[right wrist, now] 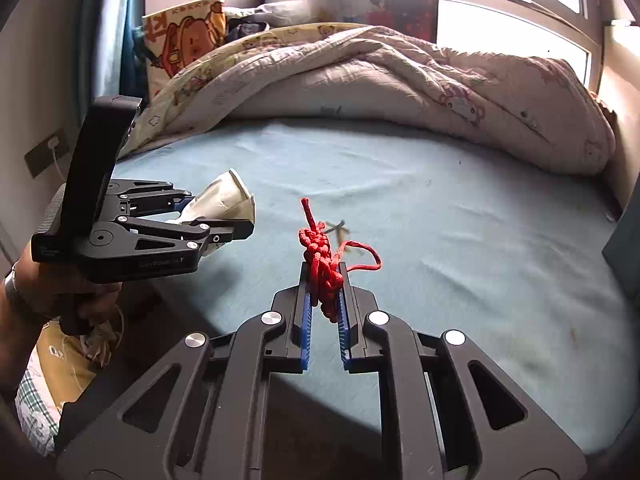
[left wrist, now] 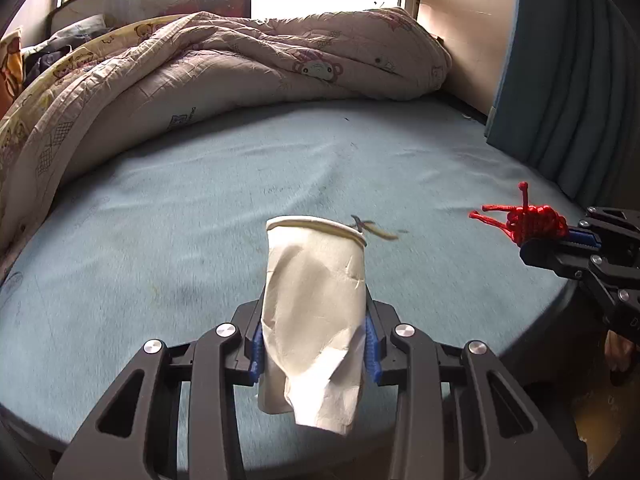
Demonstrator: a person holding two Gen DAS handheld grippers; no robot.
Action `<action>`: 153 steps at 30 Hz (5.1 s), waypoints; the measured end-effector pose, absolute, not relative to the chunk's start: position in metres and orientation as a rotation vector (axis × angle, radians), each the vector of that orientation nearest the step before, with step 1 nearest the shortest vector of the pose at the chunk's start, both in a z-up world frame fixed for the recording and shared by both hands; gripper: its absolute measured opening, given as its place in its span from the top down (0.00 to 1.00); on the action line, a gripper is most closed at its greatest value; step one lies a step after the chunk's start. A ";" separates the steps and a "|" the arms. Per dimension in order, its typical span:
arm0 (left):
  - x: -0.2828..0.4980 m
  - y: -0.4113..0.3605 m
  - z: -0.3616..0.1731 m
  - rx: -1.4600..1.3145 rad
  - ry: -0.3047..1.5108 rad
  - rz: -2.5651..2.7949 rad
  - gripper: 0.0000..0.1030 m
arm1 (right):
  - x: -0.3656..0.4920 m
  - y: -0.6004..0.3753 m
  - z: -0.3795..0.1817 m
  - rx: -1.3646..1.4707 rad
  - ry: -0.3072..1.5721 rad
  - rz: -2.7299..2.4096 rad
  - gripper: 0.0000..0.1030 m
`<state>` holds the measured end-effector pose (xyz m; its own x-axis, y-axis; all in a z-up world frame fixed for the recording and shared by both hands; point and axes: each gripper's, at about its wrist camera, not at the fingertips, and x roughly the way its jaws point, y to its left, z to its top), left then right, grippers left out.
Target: Collect trash
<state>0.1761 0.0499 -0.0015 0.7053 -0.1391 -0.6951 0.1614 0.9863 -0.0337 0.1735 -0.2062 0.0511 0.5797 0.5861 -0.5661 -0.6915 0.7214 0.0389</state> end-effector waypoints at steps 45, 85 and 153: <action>0.063 -0.048 -0.385 0.127 1.294 -0.343 0.09 | 0.115 -0.213 -0.303 -0.301 1.167 0.734 0.89; 0.080 0.011 -0.332 0.037 1.249 -0.218 0.06 | 0.138 -0.162 -0.384 -0.455 1.347 0.730 0.64; -0.100 -0.041 -0.004 0.096 0.572 -0.293 0.06 | -0.079 -0.311 0.023 -0.176 0.314 0.629 0.05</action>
